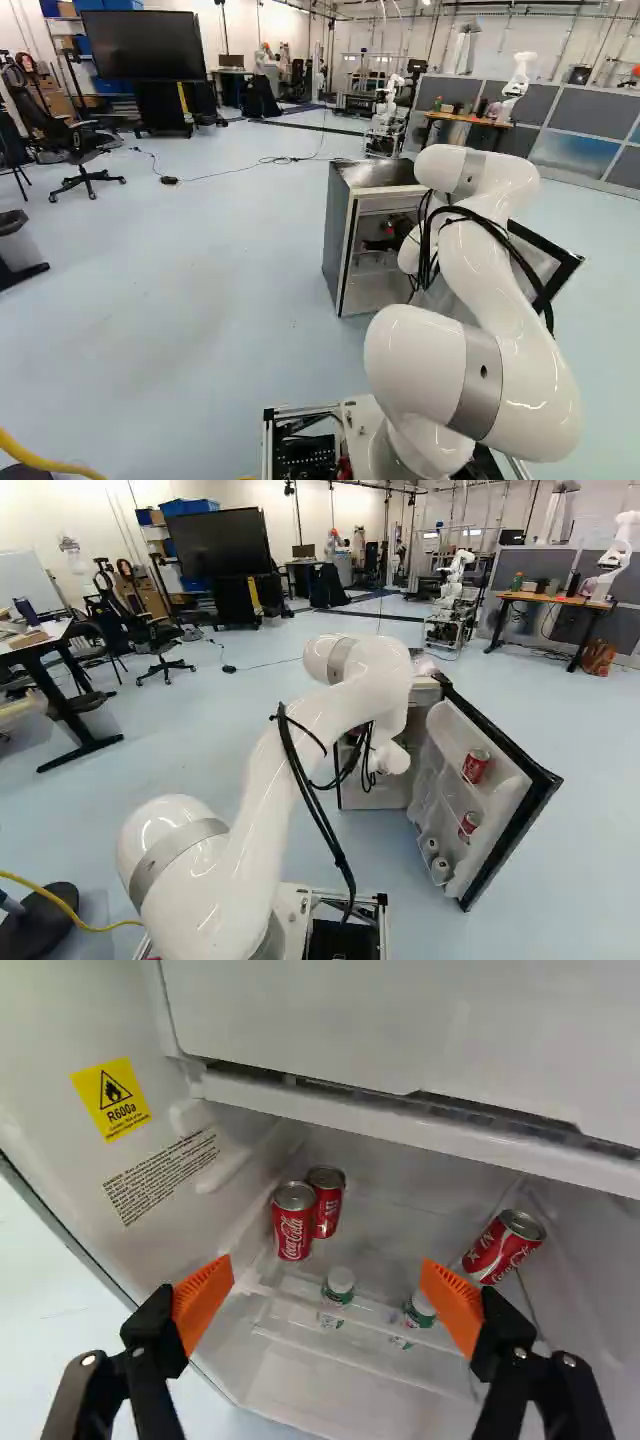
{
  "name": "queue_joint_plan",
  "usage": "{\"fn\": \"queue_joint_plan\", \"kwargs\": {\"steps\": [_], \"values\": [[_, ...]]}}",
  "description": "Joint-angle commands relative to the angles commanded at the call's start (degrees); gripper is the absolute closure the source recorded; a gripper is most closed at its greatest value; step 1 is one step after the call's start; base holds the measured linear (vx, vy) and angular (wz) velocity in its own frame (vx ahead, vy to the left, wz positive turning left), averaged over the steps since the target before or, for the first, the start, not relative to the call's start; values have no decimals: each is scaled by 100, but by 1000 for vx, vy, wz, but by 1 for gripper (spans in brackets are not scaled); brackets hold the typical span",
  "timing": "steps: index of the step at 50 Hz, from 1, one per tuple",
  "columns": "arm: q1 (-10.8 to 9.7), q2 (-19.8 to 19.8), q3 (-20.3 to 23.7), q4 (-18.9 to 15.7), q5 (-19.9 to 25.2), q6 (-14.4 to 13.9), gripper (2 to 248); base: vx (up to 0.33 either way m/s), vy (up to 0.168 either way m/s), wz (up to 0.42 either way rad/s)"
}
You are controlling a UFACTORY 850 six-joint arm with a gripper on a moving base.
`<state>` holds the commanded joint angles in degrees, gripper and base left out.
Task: Grab a drink from the fridge
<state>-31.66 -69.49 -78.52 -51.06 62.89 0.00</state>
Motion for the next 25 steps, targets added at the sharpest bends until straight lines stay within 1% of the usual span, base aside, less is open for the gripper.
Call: {"fn": "queue_joint_plan", "kwargs": {"steps": [11, 25], "values": [[13, -48, -72, 0, 0, 0, 3, 0, 0, 0], [27, -304, -300, 0, 0, 0, 3, 0, 0, 0]]}}
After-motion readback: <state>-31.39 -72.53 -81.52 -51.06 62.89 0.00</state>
